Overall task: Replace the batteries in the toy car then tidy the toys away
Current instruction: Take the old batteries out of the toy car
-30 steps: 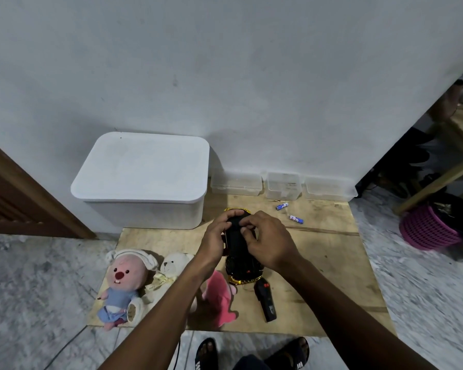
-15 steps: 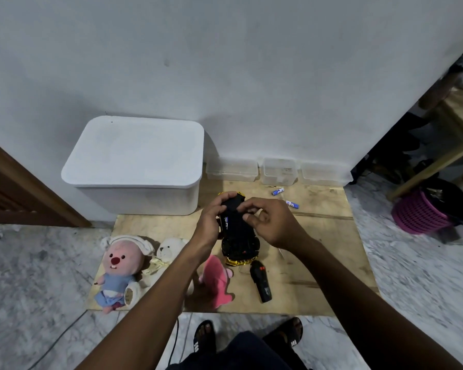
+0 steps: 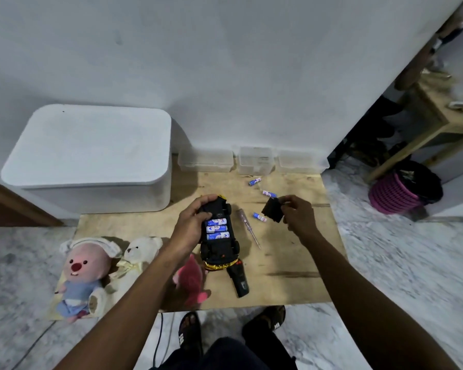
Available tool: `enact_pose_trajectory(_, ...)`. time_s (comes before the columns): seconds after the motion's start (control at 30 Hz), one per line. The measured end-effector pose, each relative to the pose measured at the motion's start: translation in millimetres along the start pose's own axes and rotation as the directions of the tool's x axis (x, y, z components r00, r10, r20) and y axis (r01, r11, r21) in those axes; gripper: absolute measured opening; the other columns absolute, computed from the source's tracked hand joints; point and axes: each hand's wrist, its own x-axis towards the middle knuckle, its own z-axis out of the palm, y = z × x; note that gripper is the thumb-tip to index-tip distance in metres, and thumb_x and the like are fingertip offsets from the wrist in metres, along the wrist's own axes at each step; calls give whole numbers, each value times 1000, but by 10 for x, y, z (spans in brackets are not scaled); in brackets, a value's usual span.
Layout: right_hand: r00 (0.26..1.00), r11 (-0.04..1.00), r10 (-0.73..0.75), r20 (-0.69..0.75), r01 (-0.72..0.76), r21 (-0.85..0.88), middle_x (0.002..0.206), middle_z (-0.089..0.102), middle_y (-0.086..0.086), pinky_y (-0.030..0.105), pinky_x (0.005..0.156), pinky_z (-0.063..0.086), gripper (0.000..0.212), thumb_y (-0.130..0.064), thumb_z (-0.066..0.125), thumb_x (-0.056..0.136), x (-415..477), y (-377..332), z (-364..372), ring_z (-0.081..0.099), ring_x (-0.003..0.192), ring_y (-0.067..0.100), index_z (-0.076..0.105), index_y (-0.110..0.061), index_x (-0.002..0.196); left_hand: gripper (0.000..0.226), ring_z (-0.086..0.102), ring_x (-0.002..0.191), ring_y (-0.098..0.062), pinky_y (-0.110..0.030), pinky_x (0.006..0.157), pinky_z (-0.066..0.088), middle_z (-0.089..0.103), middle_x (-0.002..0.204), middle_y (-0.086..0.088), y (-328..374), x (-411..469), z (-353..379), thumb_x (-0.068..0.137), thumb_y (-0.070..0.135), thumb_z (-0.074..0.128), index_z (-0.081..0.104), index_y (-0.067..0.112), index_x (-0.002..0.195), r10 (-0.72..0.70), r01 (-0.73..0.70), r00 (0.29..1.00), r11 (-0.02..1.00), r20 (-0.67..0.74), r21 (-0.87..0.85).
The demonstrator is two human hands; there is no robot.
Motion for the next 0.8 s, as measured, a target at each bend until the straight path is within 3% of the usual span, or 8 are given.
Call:
enact_pose_trajectory(0.07, 999, 992, 37, 15, -35, -120, 90, 69, 11, 14, 47, 42, 26, 1, 54, 85, 67, 230, 1, 60, 67, 15, 71, -14, 97, 48, 67, 80, -7, -17, 56, 51, 70, 108, 6, -19, 33, 58, 92, -8, 40, 66, 18, 123, -9, 9, 1000, 1000, 4, 13)
enact_pose_trajectory(0.23, 982, 939, 142, 125, -94, -331, 95, 71, 5, 25, 62, 48, 27, -6, 59, 79, 223, 659, 7, 65, 81, 21, 70, -27, 93, 49, 66, 83, -10, -21, 58, 52, 70, 112, 1, -42, 136, 205, 92, -8, 40, 65, 16, 125, -36, 36, 999, 999, 3, 13)
enact_pose_trajectory(0.5, 990, 863, 19, 140, 55, -503, 113, 63, 5, 26, 74, 39, 29, -11, 63, 84, 309, 903, 67, 61, 104, 25, 69, -19, 111, 52, 67, 85, -9, -24, 60, 53, 70, 113, 6, -25, 222, 340, 90, -8, 41, 65, 22, 125, -69, 69, 997, 998, -18, -15)
enact_pose_trajectory(0.67, 995, 923, -102, 6, 97, -372, 112, 64, 0, 25, 71, 42, 26, -13, 70, 86, 160, 718, 81, 61, 93, 15, 67, -21, 111, 63, 64, 94, -15, -28, 65, 52, 67, 117, 8, -5, 159, 321, 84, -11, 42, 61, 28, 130, -68, 67, 997, 997, -28, -47)
enact_pose_trajectory(0.8, 959, 951, -279, -50, 268, -156, 95, 69, -9, 23, 62, 50, 20, -11, 74, 84, -194, 220, 136, 59, 62, 6, 70, -24, 99, 65, 64, 97, -15, -30, 68, 52, 65, 123, 8, 1, 75, 257, 84, -13, 43, 59, 28, 133, -45, 44, 999, 998, -26, -44)
